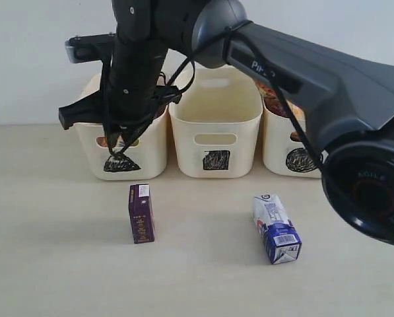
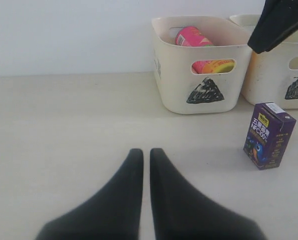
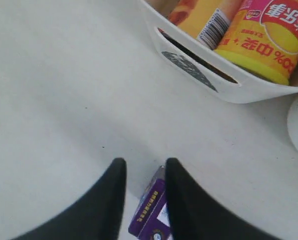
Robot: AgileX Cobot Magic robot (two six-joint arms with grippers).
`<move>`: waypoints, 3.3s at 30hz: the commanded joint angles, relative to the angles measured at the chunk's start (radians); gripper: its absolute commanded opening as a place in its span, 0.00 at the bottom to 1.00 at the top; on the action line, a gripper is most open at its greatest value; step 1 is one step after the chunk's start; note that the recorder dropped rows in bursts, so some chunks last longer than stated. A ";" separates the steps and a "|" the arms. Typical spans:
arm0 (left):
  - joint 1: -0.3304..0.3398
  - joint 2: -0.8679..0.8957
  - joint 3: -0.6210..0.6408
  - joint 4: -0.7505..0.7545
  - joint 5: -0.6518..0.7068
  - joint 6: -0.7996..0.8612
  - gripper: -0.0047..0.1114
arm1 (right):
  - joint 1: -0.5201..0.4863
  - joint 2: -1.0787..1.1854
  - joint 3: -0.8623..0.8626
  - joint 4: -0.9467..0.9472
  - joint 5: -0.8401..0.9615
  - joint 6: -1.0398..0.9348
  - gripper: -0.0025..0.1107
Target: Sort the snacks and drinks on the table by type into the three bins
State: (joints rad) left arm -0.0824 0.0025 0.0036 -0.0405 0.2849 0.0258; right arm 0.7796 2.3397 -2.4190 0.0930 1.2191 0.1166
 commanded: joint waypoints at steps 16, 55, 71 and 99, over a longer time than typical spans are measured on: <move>0.002 -0.002 -0.004 0.000 -0.007 -0.009 0.07 | 0.021 -0.004 0.191 -0.044 0.002 0.057 0.74; 0.002 -0.002 -0.004 0.000 -0.007 -0.009 0.07 | 0.067 -0.323 0.540 -0.176 0.002 0.013 0.02; 0.002 -0.002 -0.004 0.000 -0.007 -0.009 0.07 | -0.328 -1.023 1.334 -0.295 -0.185 0.024 0.02; 0.002 -0.002 -0.004 0.000 -0.007 -0.009 0.07 | -0.601 -2.098 1.884 -0.539 -0.631 0.199 0.02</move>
State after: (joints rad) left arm -0.0824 0.0025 0.0036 -0.0405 0.2849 0.0258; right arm 0.1856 0.2461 -0.5374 -0.4366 0.6070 0.3284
